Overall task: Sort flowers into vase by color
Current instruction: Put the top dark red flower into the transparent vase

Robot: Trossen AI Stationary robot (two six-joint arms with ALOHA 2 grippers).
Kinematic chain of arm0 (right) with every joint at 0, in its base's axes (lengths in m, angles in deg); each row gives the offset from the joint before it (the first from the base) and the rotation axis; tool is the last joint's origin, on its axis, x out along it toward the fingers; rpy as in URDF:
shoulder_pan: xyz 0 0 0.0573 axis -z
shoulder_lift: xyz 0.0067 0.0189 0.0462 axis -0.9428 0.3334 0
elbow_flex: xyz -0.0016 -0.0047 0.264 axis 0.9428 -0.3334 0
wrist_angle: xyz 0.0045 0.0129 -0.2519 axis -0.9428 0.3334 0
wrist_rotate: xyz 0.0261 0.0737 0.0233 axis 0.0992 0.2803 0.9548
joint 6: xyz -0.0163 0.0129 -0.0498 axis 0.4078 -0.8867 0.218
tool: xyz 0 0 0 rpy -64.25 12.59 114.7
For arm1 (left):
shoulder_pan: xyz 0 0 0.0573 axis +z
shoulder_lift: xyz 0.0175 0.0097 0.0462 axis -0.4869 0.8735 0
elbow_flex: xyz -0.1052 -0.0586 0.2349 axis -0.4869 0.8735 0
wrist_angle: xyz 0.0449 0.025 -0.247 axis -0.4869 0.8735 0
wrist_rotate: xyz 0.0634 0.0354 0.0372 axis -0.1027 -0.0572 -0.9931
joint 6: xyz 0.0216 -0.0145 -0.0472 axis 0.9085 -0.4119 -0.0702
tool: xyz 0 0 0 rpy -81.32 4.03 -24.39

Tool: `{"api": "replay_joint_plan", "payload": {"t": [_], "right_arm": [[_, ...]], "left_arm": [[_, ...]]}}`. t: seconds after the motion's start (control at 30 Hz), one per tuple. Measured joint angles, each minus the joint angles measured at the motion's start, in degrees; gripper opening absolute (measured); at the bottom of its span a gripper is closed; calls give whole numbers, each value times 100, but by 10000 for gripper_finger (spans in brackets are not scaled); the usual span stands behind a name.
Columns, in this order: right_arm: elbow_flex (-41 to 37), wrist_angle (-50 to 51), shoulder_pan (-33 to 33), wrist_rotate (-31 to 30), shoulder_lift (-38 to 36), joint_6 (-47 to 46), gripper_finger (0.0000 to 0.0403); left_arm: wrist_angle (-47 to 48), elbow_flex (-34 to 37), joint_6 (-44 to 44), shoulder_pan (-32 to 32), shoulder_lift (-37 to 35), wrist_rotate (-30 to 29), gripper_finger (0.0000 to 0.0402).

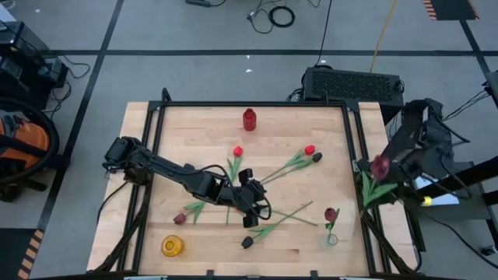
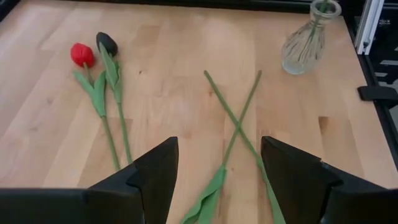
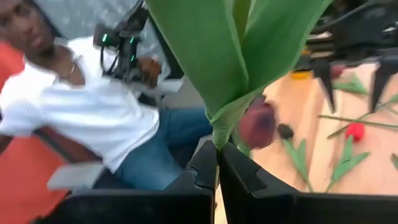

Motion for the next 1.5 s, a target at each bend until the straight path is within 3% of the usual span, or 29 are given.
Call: {"api": "replay_joint_plan", "payload": {"t": [0.33,0.6,0.93,1.5], "right_arm": [[-232,-228,-1717,-1769,611,836,2],[-731,-768,-2277,-2713,940,1354,2],[-1241,-1398,-2281,-2806,1191,1372,2],[-1611,-1377,-2277,-3295,1646,353,12]], "left_arm": [[-14,0,3,-38,0,-134,235],[-136,0,138,24,0,-182,235],[-342,0,327,183,0,-184,235],[-441,1,471,209,0,-151,235]]}}
